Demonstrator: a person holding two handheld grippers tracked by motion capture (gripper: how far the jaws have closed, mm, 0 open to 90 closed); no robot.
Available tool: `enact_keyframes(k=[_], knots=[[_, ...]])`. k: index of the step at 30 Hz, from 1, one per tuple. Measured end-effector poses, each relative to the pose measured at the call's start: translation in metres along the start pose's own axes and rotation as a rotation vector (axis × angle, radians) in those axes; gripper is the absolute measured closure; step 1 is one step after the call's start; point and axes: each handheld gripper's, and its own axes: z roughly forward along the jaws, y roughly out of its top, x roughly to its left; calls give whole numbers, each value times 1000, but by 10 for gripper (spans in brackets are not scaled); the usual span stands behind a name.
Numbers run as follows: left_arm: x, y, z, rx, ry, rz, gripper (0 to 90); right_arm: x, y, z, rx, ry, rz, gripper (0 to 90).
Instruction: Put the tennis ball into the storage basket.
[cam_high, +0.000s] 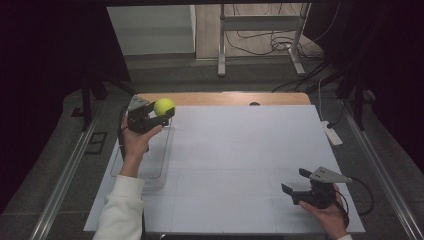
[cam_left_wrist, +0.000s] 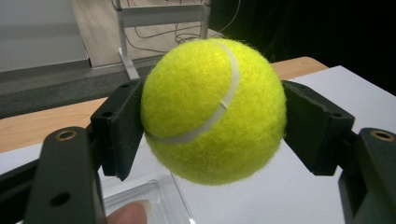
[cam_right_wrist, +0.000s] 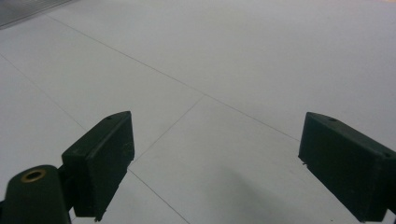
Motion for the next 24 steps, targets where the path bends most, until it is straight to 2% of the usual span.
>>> enact_keyframes(k=[24], knots=[[21,-5,-2,2,71,-45,276,0,0,1,4,-1,0,108]])
